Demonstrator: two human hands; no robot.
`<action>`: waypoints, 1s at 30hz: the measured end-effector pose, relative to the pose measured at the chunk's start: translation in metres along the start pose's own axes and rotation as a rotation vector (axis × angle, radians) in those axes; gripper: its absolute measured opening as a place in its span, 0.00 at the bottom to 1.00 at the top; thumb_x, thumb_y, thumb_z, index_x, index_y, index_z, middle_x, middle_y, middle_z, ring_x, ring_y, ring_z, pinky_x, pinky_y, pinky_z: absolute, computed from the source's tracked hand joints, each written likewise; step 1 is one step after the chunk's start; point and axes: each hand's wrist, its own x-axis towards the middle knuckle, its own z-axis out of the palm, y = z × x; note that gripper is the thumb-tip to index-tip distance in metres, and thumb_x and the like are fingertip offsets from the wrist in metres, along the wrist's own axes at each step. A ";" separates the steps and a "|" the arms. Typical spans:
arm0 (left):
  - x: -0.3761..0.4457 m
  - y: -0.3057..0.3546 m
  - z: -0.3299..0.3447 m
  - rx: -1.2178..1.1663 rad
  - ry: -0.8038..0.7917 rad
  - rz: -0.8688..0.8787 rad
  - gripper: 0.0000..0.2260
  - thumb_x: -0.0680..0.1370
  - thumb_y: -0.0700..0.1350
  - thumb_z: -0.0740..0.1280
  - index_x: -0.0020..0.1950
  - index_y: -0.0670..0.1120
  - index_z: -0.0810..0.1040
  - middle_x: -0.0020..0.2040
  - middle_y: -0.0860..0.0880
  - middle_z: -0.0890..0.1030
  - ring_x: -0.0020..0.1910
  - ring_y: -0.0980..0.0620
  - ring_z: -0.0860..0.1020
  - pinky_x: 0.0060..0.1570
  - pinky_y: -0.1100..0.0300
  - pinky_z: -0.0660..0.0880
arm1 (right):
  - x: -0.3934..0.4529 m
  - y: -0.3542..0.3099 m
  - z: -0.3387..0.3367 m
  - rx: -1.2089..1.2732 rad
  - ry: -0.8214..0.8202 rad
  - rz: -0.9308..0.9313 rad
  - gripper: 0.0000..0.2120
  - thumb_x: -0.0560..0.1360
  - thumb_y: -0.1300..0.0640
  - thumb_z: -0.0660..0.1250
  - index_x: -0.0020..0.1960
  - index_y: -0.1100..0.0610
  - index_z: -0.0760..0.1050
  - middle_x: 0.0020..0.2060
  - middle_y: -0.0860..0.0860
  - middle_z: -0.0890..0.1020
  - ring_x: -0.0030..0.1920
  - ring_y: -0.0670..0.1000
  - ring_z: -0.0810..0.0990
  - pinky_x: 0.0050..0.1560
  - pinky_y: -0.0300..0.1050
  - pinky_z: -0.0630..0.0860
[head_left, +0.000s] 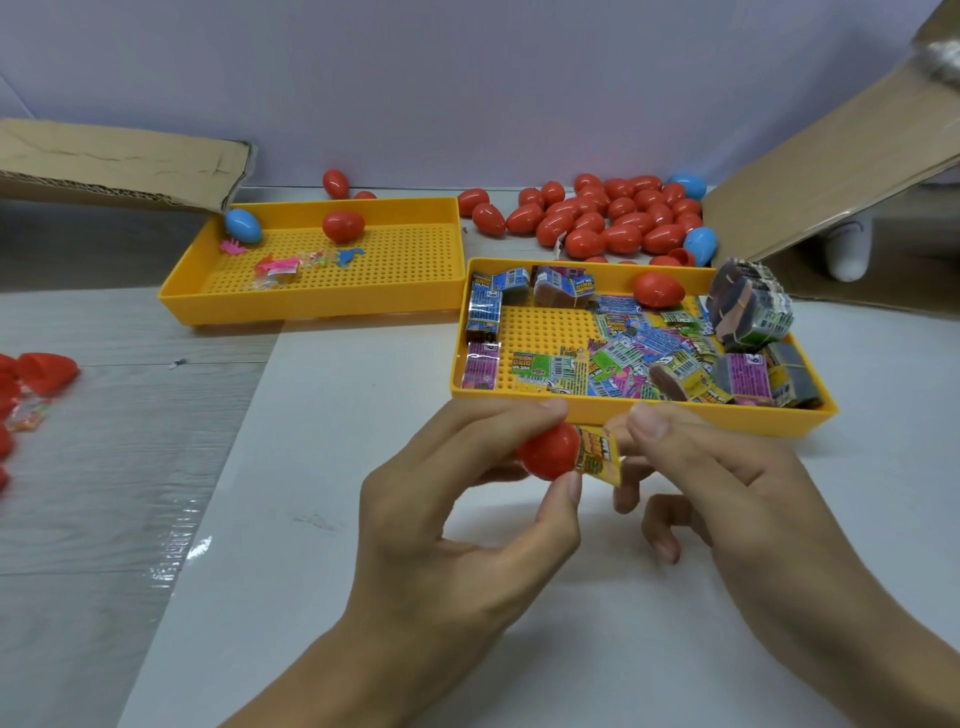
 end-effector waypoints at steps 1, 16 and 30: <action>0.000 0.000 0.000 0.021 0.007 0.020 0.14 0.73 0.41 0.72 0.58 0.45 0.80 0.52 0.48 0.82 0.51 0.48 0.83 0.47 0.57 0.81 | 0.001 -0.001 0.000 0.054 -0.029 0.035 0.24 0.69 0.38 0.67 0.41 0.60 0.84 0.39 0.50 0.82 0.33 0.60 0.76 0.26 0.40 0.70; -0.004 0.002 0.005 0.086 0.026 0.080 0.15 0.73 0.41 0.72 0.59 0.40 0.80 0.53 0.47 0.84 0.52 0.53 0.83 0.53 0.58 0.80 | 0.002 -0.009 0.000 0.425 -0.059 0.230 0.18 0.62 0.52 0.80 0.43 0.57 0.74 0.31 0.56 0.81 0.28 0.57 0.83 0.22 0.41 0.74; -0.004 0.004 0.006 0.027 -0.025 0.001 0.18 0.72 0.45 0.72 0.61 0.46 0.78 0.54 0.55 0.83 0.52 0.64 0.81 0.53 0.70 0.74 | 0.002 -0.011 -0.004 0.467 -0.253 0.437 0.10 0.65 0.56 0.77 0.44 0.58 0.84 0.43 0.52 0.86 0.33 0.51 0.84 0.22 0.38 0.74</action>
